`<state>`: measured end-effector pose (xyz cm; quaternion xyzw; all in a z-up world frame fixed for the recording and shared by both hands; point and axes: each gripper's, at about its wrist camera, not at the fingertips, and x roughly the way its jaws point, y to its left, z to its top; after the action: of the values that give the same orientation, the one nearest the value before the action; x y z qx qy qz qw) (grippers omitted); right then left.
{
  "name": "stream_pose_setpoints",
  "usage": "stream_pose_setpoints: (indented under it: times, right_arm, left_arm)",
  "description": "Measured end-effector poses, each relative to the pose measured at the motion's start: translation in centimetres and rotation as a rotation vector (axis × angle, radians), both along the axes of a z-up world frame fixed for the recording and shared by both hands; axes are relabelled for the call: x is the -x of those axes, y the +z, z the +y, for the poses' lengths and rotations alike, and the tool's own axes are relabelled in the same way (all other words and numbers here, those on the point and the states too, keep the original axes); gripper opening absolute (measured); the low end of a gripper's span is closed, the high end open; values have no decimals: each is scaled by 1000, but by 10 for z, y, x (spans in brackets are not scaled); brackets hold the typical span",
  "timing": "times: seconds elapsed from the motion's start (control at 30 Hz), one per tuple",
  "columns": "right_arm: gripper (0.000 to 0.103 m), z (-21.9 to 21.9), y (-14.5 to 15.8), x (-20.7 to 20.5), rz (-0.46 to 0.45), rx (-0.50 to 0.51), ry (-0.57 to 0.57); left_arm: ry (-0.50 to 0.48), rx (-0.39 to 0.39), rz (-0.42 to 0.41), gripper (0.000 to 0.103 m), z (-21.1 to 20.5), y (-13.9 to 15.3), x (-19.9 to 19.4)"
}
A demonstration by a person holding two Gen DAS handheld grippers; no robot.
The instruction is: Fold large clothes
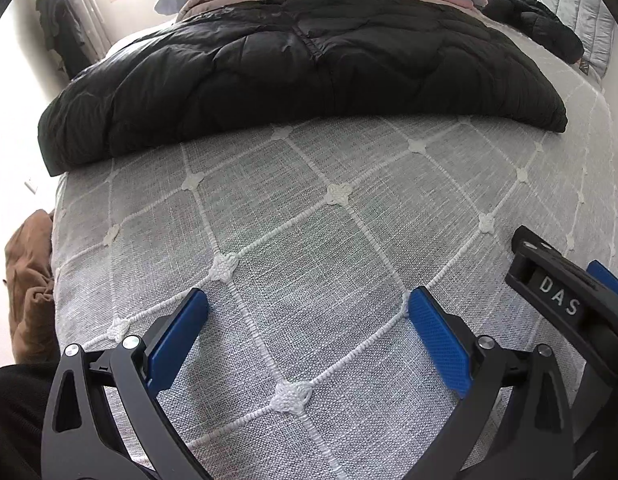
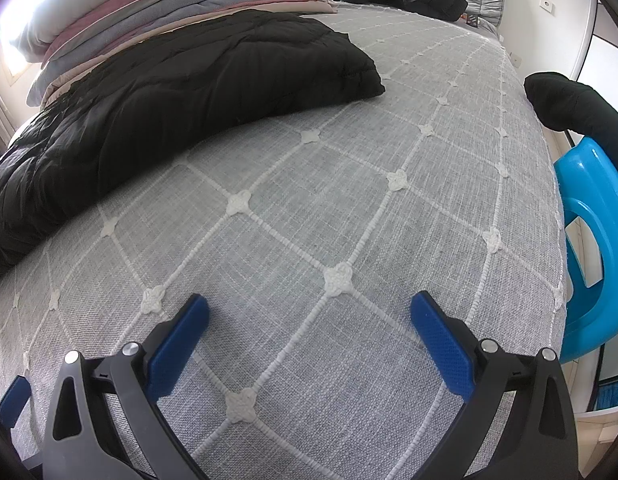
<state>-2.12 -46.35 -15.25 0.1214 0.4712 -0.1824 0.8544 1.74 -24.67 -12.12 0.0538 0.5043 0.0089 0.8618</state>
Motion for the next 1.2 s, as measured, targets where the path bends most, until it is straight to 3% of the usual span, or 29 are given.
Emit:
stream_pose_setpoints:
  times: [1.2]
  right_arm:
    - [97, 0, 1, 1, -4, -9, 0]
  left_arm:
    - [2, 13, -1, 97, 0, -1, 1]
